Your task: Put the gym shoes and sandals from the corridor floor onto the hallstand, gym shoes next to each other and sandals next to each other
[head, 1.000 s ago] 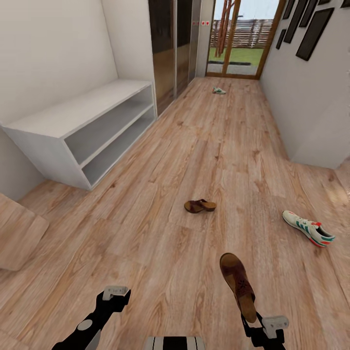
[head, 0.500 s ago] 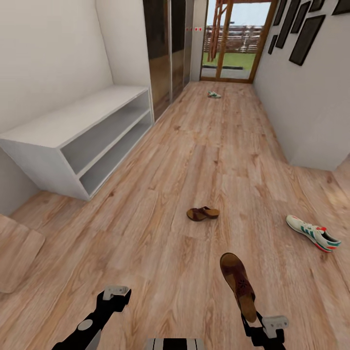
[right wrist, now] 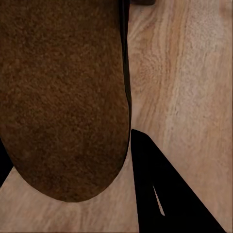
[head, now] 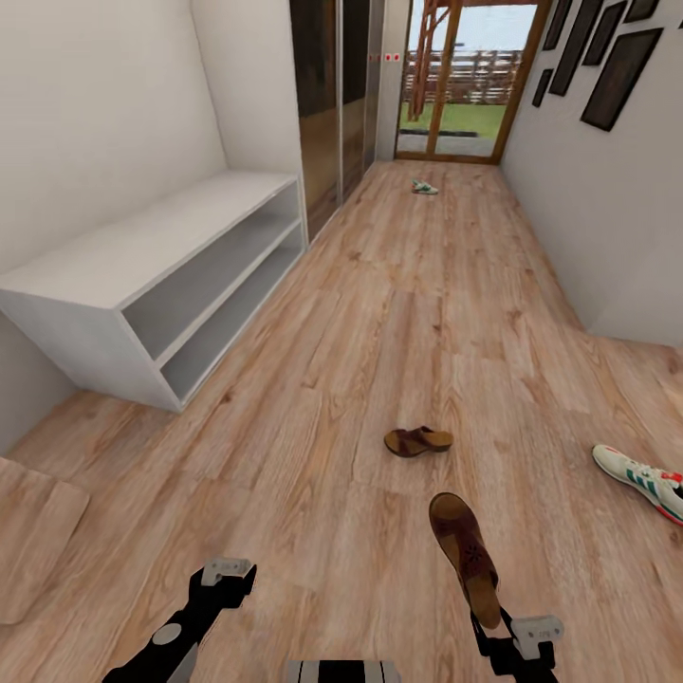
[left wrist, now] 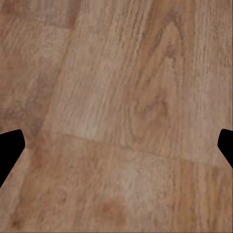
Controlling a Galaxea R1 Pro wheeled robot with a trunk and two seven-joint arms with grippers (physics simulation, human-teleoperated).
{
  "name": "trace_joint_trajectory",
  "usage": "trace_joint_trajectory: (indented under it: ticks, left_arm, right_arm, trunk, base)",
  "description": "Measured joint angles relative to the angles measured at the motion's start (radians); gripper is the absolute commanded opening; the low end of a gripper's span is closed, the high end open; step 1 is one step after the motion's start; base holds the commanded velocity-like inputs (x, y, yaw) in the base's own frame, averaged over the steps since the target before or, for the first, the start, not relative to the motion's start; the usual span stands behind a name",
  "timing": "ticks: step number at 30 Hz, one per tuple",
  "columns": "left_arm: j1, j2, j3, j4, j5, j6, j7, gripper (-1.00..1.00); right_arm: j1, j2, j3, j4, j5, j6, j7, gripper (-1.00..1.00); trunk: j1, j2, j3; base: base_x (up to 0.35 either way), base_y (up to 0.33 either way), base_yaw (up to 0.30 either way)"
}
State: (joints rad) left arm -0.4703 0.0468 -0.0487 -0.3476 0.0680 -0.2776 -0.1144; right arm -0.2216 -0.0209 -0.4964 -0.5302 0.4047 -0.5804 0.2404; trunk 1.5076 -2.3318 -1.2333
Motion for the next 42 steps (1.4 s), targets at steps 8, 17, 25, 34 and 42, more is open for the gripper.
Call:
trace_joint_trajectory:
  ticks: [8, 17, 25, 34, 42]
  left_arm:
    - [0.0, 0.0, 0.0, 0.001, 0.0, 0.0, 0.0, 1.0]
    - [0.0, 0.0, 0.0, 0.001, 0.0, 0.0, -0.001, 1.0]
    - [0.0, 0.0, 0.0, 0.001, 0.0, 0.0, 0.0, 1.0]
    - [0.0, 0.0, 0.0, 0.001, 0.0, 0.0, 0.0, 1.0]
    - [0.0, 0.0, 0.0, 0.001, 0.0, 0.0, 0.0, 1.0]
  right_arm:
    - [0.0, 0.002, 0.001, 0.001, -0.001, 0.0, 0.0, -1.0]
    - [0.0, 0.003, 0.002, 0.001, 0.0, 0.0, 0.0, -1.0]
    - [0.0, 0.003, 0.002, 0.001, 0.0, 0.0, 0.0, -1.0]
    - [0.0, 0.003, 0.002, -0.001, 0.0, -0.001, 0.0, -1.0]
    - [0.0, 0.003, 0.001, -0.003, 0.0, -0.002, 0.0, -1.0]
  trunk:
    - [0.0, 0.0, 0.0]
    - [0.0, 0.0, 0.0]
    - [0.0, 0.0, 0.005]
    - [0.0, 0.0, 0.009]
    - [0.0, 0.0, 0.009]
  base:
    - [0.292, 0.193, 0.0]
    - [0.291, 0.194, 0.0]
    - [0.291, 0.2, -0.16]
    - [0.284, 0.226, -0.069]
    - [0.282, 0.224, -0.003]
